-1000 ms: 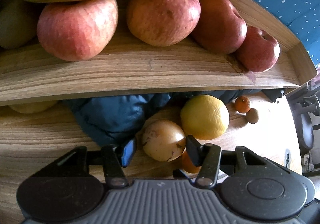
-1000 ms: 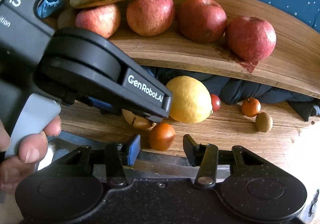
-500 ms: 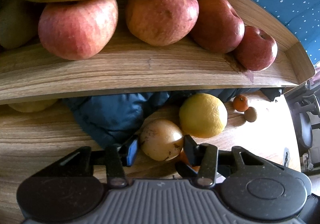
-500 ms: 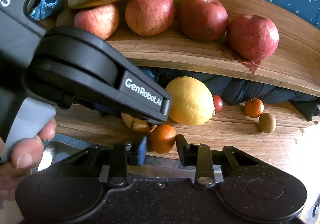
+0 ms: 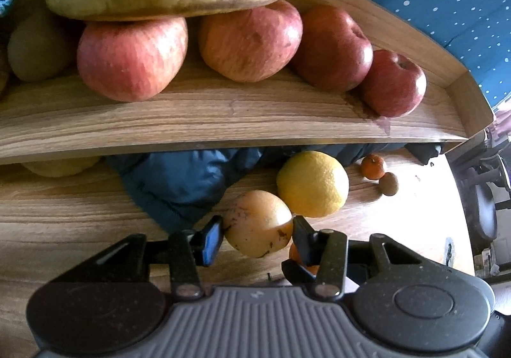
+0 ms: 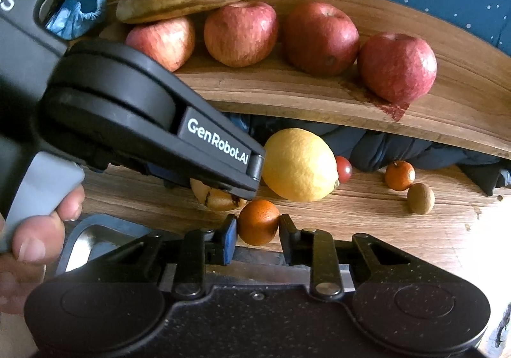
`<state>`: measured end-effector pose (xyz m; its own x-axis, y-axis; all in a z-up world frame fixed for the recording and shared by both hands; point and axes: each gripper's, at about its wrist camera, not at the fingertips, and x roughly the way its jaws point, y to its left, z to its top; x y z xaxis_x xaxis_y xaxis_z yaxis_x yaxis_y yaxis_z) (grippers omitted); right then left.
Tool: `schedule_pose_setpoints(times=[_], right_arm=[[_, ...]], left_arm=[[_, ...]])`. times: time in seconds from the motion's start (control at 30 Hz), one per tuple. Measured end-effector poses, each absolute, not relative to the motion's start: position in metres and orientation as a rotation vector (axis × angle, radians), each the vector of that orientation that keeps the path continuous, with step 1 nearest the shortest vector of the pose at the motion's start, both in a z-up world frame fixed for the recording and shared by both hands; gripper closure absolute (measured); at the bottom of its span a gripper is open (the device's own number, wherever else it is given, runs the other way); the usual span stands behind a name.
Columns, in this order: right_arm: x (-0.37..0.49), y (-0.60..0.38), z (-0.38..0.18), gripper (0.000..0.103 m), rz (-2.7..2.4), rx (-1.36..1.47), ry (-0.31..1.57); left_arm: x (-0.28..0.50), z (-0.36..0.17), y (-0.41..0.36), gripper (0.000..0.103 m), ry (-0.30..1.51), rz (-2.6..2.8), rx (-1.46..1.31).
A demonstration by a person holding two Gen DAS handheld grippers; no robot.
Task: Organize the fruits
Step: 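Carry the pepino and small orange back over the steel tray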
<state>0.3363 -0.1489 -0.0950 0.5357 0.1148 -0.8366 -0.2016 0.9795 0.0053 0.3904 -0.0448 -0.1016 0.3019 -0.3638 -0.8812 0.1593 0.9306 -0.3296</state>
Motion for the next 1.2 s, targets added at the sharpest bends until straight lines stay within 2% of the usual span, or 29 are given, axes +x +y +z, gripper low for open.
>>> schedule_pose_setpoints(times=[0.47,1.2], right_arm=[[0.303,-0.163,-0.077,0.073,0.18,-0.095,0.96],[0.237,-0.2,-0.067,0.073,0.15,-0.072,0.978]], left_arm=[[0.36,-0.086,-0.056,0.052,1.193,-0.36,-0.186],[0.301,-0.09,-0.081,0.052,1.23,-0.37,-0.162]])
